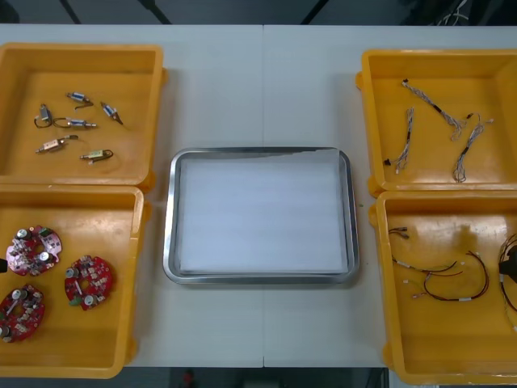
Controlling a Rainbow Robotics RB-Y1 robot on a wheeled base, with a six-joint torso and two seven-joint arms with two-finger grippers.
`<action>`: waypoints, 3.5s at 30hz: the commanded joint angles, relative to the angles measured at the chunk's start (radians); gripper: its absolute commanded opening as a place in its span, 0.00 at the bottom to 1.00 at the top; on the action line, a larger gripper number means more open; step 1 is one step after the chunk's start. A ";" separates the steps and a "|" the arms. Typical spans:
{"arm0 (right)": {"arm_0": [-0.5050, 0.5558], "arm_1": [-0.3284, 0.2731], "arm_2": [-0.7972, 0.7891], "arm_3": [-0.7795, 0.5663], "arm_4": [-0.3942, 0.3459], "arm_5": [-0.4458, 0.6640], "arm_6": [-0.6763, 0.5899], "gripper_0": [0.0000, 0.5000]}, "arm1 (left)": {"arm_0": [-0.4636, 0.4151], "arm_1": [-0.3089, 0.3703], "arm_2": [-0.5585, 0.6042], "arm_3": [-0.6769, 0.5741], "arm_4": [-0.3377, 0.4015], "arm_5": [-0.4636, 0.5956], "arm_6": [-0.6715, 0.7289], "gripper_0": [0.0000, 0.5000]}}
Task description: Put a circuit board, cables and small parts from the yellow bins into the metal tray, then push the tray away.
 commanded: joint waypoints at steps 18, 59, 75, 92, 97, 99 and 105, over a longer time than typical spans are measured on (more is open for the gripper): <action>0.020 0.050 0.040 0.023 0.025 -0.015 0.057 1.00 | 0.085 -0.107 0.006 0.014 -0.044 -0.021 -0.024 1.00; 0.060 0.062 0.050 0.023 0.045 -0.055 0.065 0.00 | 0.097 -0.222 0.006 0.052 -0.099 -0.058 -0.064 1.00; 0.008 0.062 -0.011 -0.041 0.042 0.061 0.076 0.00 | 0.102 -0.229 -0.010 0.054 -0.102 -0.072 -0.066 1.00; -0.074 0.062 -0.152 -0.261 0.019 0.419 0.076 0.00 | 0.096 -0.229 -0.030 0.060 -0.111 -0.093 -0.072 0.05; -0.120 0.062 -0.164 -0.314 0.011 0.511 0.076 0.00 | 0.096 -0.231 -0.033 0.060 -0.113 -0.093 -0.073 0.00; -0.147 0.062 -0.169 -0.339 0.003 0.560 0.076 0.00 | 0.097 -0.229 -0.033 0.058 -0.113 -0.093 -0.073 0.00; -0.236 0.062 -0.183 -0.368 -0.063 0.640 0.076 0.00 | 0.092 -0.197 -0.025 0.045 -0.111 -0.095 -0.078 0.00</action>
